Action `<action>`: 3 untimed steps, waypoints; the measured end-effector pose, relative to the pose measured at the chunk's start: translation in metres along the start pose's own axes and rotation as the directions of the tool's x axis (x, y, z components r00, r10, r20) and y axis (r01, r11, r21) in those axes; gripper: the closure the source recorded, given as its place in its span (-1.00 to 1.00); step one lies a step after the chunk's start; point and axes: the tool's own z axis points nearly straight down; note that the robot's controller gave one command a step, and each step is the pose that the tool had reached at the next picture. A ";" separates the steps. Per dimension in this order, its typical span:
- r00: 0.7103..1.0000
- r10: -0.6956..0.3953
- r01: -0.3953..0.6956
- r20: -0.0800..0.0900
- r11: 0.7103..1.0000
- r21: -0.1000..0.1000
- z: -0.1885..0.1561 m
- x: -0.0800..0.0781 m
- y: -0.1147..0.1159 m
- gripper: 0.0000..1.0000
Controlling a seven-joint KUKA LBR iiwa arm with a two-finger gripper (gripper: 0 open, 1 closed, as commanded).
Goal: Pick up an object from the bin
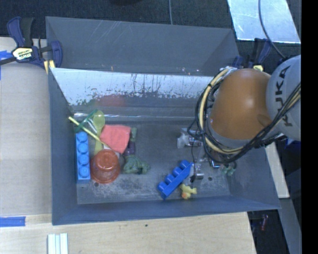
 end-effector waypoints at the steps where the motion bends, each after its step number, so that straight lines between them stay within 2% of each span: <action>1: 1.000 0.000 0.000 0.008 1.000 0.000 -0.004 -0.002 0.000 -1.00; 2: 0.998 -0.060 0.060 0.011 0.998 0.001 0.069 0.002 -0.008 -1.00; 3: 0.996 -0.085 0.085 0.022 0.996 0.002 0.088 0.009 0.001 1.00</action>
Offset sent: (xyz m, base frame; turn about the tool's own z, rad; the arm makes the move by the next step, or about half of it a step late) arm -0.0047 -0.0088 -0.0770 -0.0652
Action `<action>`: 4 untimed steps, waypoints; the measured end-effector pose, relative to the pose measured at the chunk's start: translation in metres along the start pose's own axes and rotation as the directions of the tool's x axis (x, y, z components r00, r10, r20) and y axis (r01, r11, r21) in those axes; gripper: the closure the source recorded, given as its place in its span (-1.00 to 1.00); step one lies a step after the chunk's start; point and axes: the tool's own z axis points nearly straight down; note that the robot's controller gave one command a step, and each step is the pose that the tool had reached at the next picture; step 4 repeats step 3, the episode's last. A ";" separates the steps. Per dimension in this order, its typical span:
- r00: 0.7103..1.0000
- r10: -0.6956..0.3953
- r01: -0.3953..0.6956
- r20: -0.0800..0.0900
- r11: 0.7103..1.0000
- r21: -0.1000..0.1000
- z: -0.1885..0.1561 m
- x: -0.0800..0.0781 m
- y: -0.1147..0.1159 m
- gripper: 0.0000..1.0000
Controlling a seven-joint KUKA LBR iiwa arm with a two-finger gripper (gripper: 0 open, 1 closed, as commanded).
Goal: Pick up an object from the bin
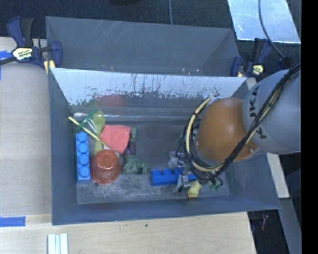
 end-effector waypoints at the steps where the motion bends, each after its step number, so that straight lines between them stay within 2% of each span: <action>1: 1.000 0.000 0.000 0.000 1.000 0.000 0.000 0.000 0.000 1.00; 2: 1.000 -0.023 0.023 -0.005 1.000 0.000 -0.061 -0.004 -0.002 1.00; 3: 1.000 -0.028 0.028 -0.005 1.000 0.000 -0.144 -0.003 0.005 1.00; 4: 1.000 -0.028 0.028 -0.005 1.000 0.000 -0.144 -0.003 0.005 1.00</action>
Offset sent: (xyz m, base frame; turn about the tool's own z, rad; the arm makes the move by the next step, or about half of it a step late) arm 0.0186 -0.0048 0.2501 -0.0958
